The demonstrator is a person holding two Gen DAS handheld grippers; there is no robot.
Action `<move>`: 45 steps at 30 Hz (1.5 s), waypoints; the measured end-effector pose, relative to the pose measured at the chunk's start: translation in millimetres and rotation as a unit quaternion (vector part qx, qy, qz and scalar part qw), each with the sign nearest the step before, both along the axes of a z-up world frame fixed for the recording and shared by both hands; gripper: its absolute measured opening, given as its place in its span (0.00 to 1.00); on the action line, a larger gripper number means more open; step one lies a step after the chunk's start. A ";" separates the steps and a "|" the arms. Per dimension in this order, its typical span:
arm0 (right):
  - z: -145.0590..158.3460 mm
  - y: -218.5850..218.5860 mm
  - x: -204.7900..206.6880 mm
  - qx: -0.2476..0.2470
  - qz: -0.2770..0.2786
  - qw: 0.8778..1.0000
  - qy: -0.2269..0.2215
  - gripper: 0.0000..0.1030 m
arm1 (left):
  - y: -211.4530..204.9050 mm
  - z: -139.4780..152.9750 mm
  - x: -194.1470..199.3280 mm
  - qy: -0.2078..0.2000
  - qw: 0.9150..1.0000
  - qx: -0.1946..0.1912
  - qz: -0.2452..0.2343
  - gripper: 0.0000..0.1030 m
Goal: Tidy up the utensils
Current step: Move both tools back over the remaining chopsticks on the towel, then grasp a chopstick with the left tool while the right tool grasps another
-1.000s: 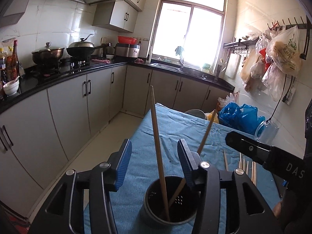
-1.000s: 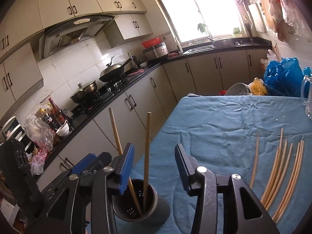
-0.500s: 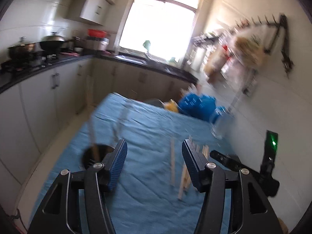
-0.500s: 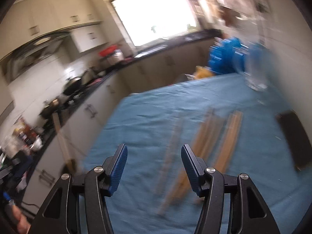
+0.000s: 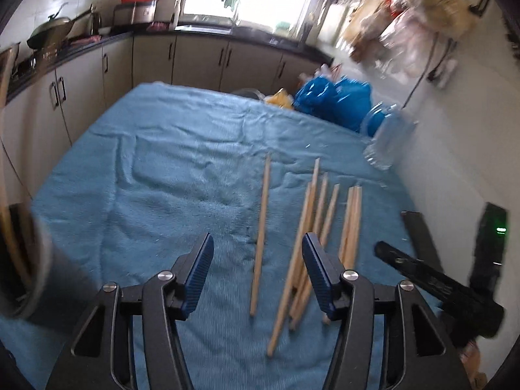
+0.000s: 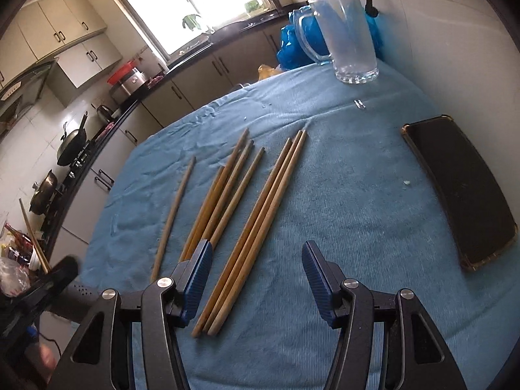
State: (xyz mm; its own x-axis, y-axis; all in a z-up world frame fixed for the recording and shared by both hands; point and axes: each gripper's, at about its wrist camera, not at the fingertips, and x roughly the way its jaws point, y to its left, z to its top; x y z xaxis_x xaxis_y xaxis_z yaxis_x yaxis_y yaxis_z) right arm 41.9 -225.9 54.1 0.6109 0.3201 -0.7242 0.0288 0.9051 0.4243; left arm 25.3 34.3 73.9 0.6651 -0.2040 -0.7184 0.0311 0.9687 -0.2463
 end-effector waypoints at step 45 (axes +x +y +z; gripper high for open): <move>-16.8 26.9 -0.9 -0.199 0.043 0.974 0.096 0.08 | 8.8 -59.1 4.3 0.134 0.989 -0.003 -0.057 0.06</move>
State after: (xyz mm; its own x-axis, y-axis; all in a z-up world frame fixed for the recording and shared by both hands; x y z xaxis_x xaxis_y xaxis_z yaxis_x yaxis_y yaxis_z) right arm 41.0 -199.0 37.3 0.4352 0.0349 -0.8997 -0.0095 0.9994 0.0342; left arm 29.6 43.1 14.8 0.4233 -0.2710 -0.8645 0.0723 0.9613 -0.2659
